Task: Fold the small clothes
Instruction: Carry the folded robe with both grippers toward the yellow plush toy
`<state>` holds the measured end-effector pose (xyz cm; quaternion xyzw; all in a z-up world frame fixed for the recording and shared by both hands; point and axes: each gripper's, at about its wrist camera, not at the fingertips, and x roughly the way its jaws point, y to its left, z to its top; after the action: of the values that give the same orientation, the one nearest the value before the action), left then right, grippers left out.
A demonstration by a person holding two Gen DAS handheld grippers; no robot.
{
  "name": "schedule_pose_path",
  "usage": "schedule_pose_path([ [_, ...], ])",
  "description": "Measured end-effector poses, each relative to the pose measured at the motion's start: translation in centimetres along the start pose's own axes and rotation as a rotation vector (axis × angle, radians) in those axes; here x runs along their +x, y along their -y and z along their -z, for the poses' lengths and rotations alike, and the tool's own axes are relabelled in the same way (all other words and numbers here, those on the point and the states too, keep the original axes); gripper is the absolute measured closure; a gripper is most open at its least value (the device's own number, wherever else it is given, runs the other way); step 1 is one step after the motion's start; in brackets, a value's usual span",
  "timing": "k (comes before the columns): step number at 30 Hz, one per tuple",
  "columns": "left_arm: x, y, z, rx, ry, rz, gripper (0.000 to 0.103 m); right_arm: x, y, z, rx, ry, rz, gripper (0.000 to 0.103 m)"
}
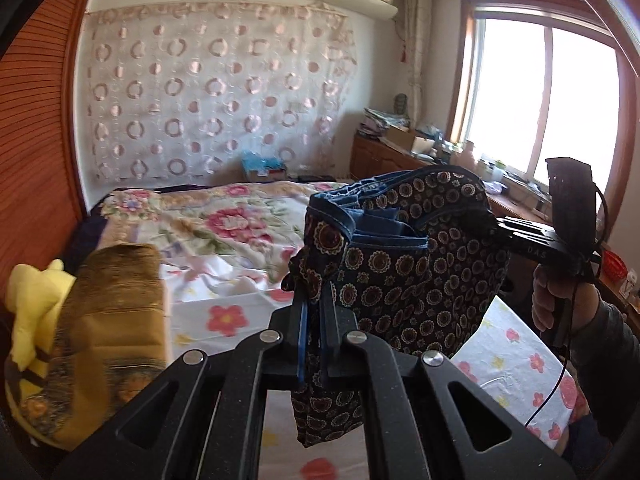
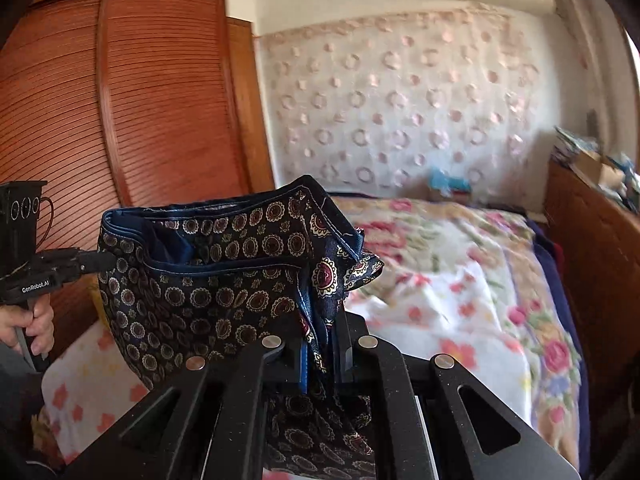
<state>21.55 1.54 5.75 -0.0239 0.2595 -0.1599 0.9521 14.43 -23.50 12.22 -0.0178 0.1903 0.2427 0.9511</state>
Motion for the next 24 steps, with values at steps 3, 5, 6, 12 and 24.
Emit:
schedule_pose_path([
  [3, -1.3, -2.3, -0.3, -0.02, 0.019, -0.048, 0.098, 1.6, -2.4, -1.8, -0.052, 0.024, -0.028, 0.096],
  [5, -2.5, -4.1, -0.5, -0.039, 0.041, -0.081, 0.098, 2.6, -4.1, -3.3, -0.09, 0.042, -0.056, 0.096],
  [6, -3.2, -5.0, -0.6, -0.049, 0.056, -0.098, 0.098, 3.3, -4.7, -3.8, -0.112, 0.05, -0.062, 0.096],
  [12, -5.4, -9.3, 0.7, -0.107, 0.091, -0.191, 0.098, 8.3, -7.6, -7.6, -0.214, 0.044, -0.136, 0.096],
  [24, -5.7, -14.3, 7.6, -0.281, 0.069, -0.292, 0.098, 20.5, -11.7, -12.1, -0.488, -0.105, -0.216, 0.095],
])
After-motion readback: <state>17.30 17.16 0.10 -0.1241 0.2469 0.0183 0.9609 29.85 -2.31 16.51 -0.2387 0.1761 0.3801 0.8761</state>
